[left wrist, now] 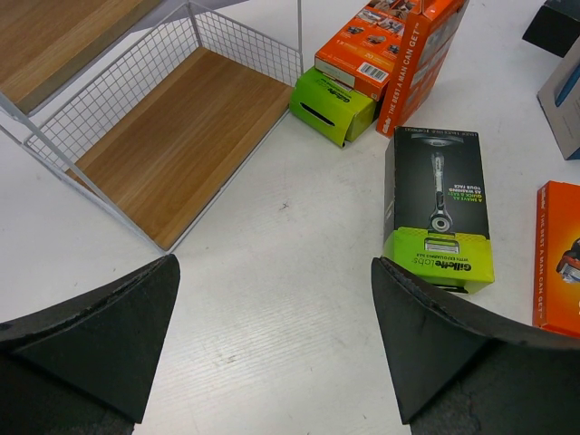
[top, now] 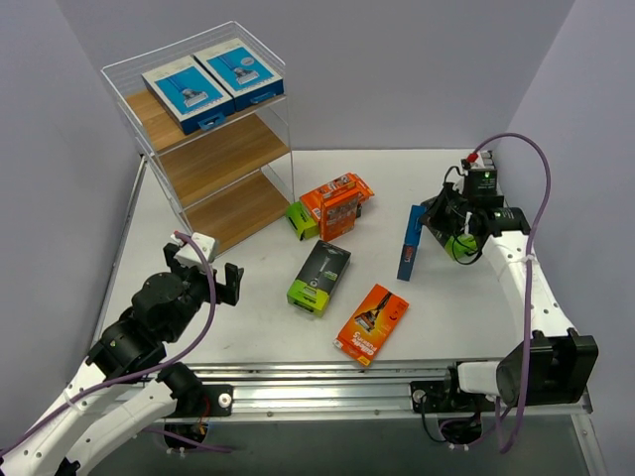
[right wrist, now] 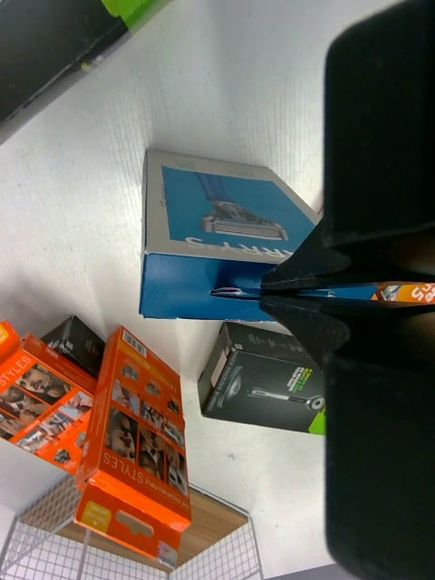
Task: Place and organize the shaving razors onto the shelf
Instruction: Grab a shaving razor with the right arm
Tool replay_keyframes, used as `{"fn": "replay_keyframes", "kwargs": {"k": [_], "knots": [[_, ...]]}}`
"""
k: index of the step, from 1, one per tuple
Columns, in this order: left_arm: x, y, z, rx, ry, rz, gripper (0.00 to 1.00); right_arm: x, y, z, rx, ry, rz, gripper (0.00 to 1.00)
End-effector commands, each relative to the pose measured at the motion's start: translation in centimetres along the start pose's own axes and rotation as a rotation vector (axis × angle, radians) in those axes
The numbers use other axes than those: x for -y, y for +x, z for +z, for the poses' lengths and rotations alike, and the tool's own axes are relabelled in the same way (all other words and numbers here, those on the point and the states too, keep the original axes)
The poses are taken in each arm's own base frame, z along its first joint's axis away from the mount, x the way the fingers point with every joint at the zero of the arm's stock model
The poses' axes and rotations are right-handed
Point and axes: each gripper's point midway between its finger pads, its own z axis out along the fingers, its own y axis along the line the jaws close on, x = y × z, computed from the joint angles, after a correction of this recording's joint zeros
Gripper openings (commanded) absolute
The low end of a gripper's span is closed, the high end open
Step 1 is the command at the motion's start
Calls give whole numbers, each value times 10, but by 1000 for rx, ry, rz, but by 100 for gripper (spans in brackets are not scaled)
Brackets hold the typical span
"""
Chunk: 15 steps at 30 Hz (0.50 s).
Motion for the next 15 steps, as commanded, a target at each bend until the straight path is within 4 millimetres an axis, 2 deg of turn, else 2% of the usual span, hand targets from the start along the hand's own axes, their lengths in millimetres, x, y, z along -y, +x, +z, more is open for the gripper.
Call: {"fn": "replay_keyframes", "kwargs": {"k": [1, 7, 15], "knots": [[1, -17, 0, 62, 0, -35, 96, 8, 0, -5, -18, 62, -23, 0], [0, -17, 0, 62, -1, -35, 96, 6, -3, -5, -26, 60, -36, 0], [1, -16, 1, 58, -2, -33, 96, 18, -4, -5, -23, 127, -57, 0]]}}
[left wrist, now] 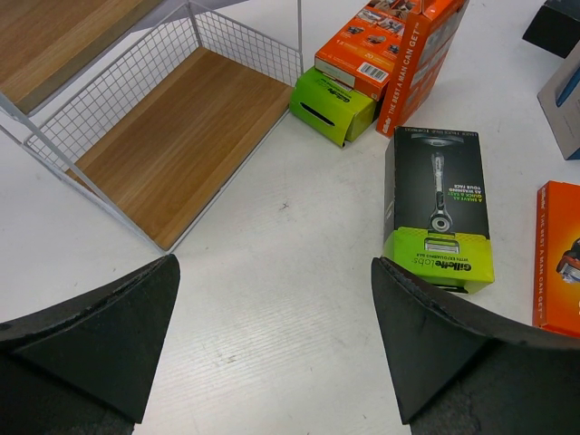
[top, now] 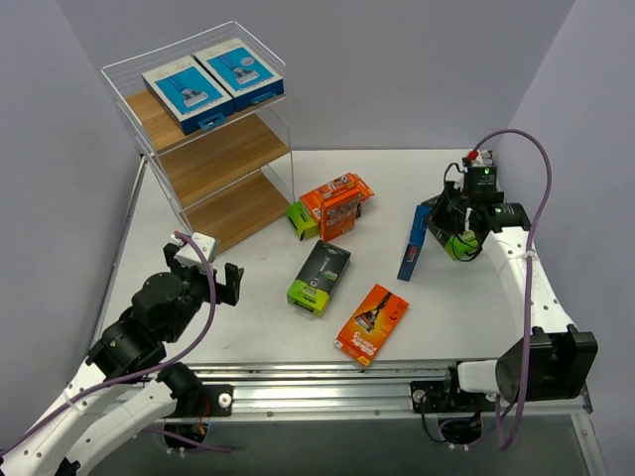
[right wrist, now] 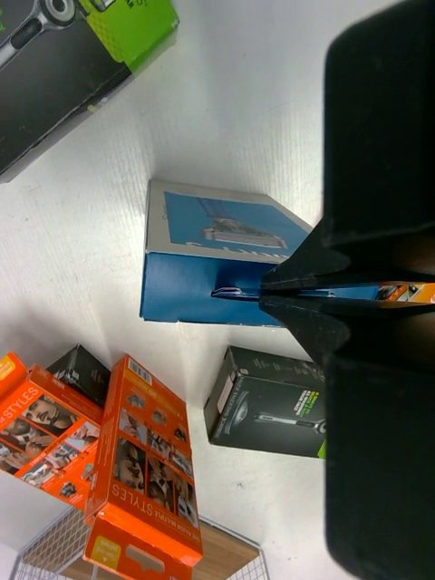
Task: Place and organize the shaving razors onto the shelf
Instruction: Grab a shaving razor with the right arm
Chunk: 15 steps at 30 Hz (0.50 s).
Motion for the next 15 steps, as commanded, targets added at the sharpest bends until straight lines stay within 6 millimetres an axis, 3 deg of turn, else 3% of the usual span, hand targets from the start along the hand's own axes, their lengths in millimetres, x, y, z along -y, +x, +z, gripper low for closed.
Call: {"fn": "replay_keyframes", "kwargs": {"k": [1, 5, 8, 9, 15], "knots": [[1, -16, 1, 56, 1, -32, 96, 8, 2, -5, -23, 56, -27, 0], [1, -15, 1, 55, 0, -32, 96, -6, -1, -8, -16, -17, -31, 0], [0, -16, 2, 54, -8, -31, 96, -42, -7, -16, -4, -207, -53, 0], [0, -16, 1, 55, -10, -32, 96, -63, -11, -23, 5, -321, -79, 0], [-5, -20, -3, 75, -23, -39, 96, -112, -24, -55, 54, -569, -176, 0]]}}
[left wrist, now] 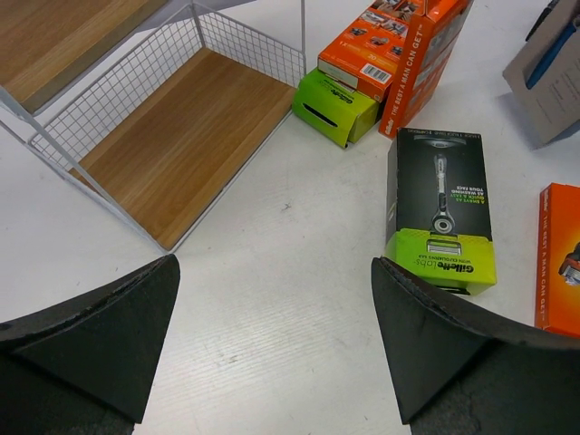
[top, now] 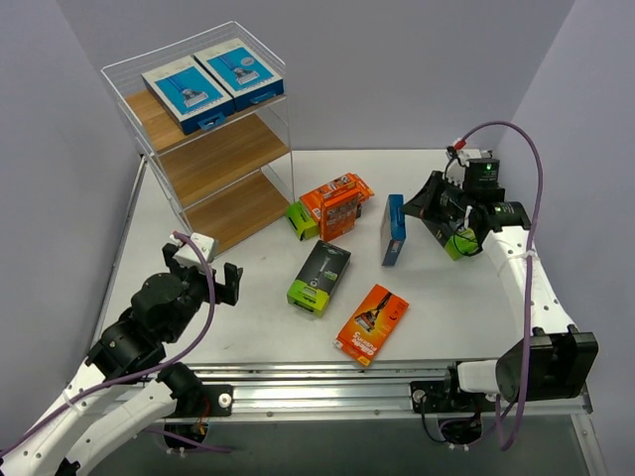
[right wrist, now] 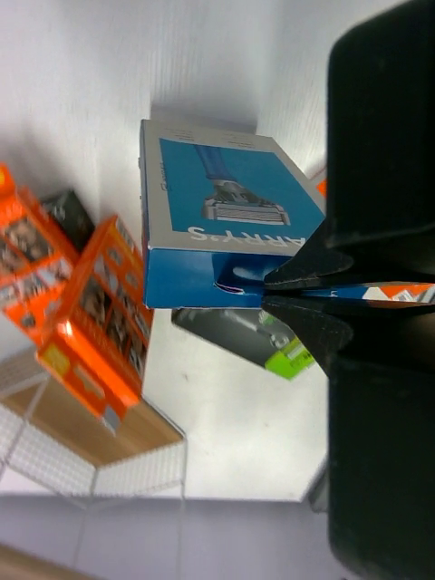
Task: Place and organize the shaving razors onto the shelf
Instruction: Grab a shaving razor with the right arm, then pass the shaving razor from the right arm to the left
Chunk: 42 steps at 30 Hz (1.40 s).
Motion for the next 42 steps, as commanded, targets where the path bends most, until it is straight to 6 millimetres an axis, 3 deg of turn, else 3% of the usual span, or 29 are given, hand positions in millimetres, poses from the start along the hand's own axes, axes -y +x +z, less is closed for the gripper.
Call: {"fn": "replay_keyframes", "kwargs": {"k": [1, 6, 12, 18, 23, 27, 30, 42], "knots": [[-4, -21, -4, 81, -18, -42, 96, -76, -27, -31, 70, -302, -152, 0], [0, -28, -9, 113, 18, -53, 96, -126, -15, -47, 26, -502, -250, 0], [21, -52, -22, 179, 157, -54, 96, -168, 12, -60, -43, -635, -352, 0], [67, -79, -49, 225, 457, -15, 95, -205, 50, -70, -131, -763, -436, 0], [112, -82, -77, 195, 769, 96, 94, -234, 89, -82, -219, -865, -537, 0], [138, -78, -101, 167, 984, 151, 94, -248, 113, -94, -263, -933, -606, 0], [148, -72, -105, 137, 1061, 159, 94, -255, 127, -108, -287, -997, -656, 0], [156, -69, -106, 130, 1129, 217, 94, -269, 150, -163, -304, -1218, -756, 0]]}}
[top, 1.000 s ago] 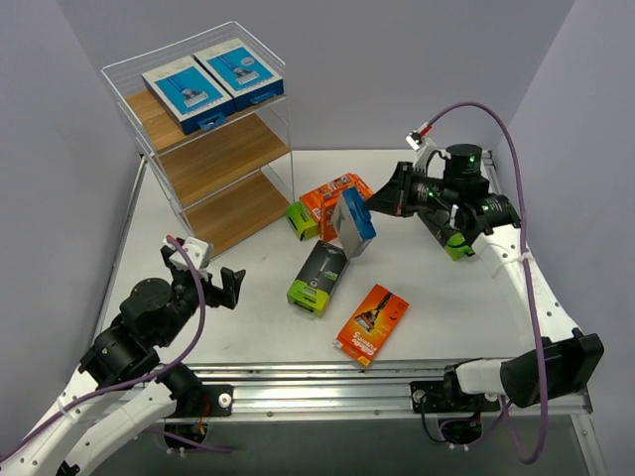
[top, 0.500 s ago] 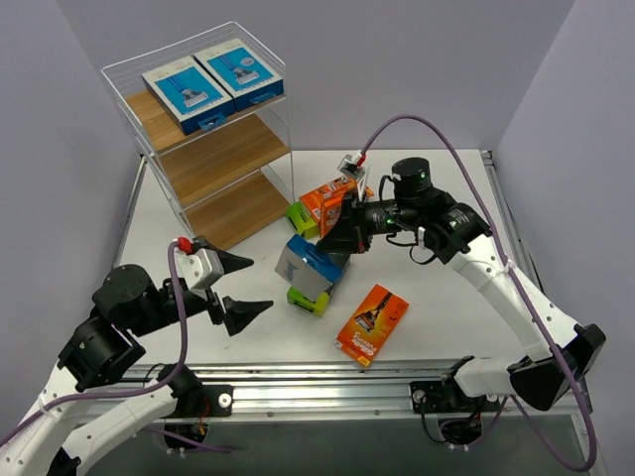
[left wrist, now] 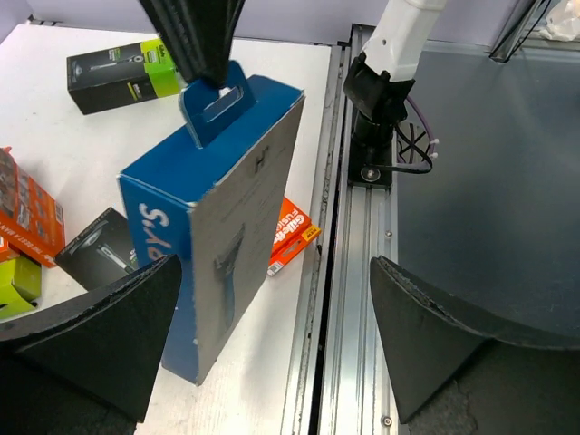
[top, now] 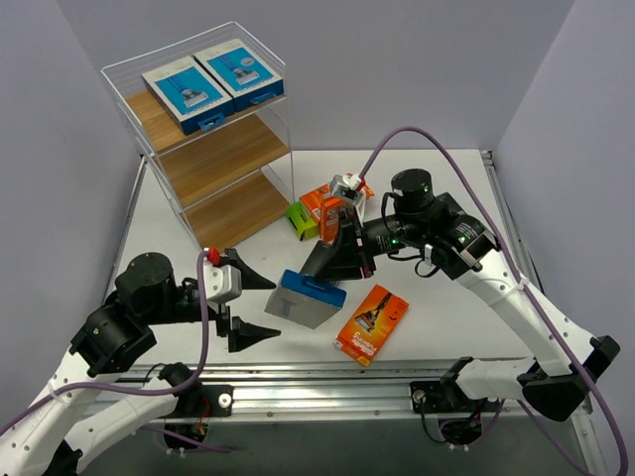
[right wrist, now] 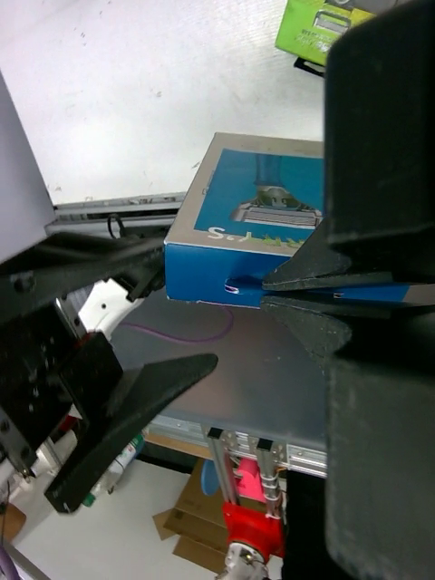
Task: Place and organize the shaving razors onto the shelf
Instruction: Pass the shaving razor from the right arm to the left
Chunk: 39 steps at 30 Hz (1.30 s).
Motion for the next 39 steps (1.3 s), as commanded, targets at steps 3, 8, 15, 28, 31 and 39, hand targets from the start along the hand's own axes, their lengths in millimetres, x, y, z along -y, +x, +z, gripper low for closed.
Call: {"fn": "replay_keyframes", "kwargs": {"k": [3, 8, 15, 28, 31, 39], "knots": [[7, -18, 8, 23, 87, 55, 94, -47, -19, -10, 51, -142, -159, 0], [0, -20, 21, 8, 115, 49, 94, -56, -20, -9, 54, -176, -181, 0], [-1, -25, 28, 34, 137, 58, 94, -60, -16, -7, 51, -194, -185, 0], [0, -11, 24, 43, 110, 44, 96, -58, -22, -5, 85, -188, -215, 0], [1, -7, 32, 56, 143, 7, 96, -61, -29, -5, 106, -198, -222, 0], [-9, -10, 44, 100, 128, -13, 99, -63, -37, -3, 141, -223, -240, 0]]}}
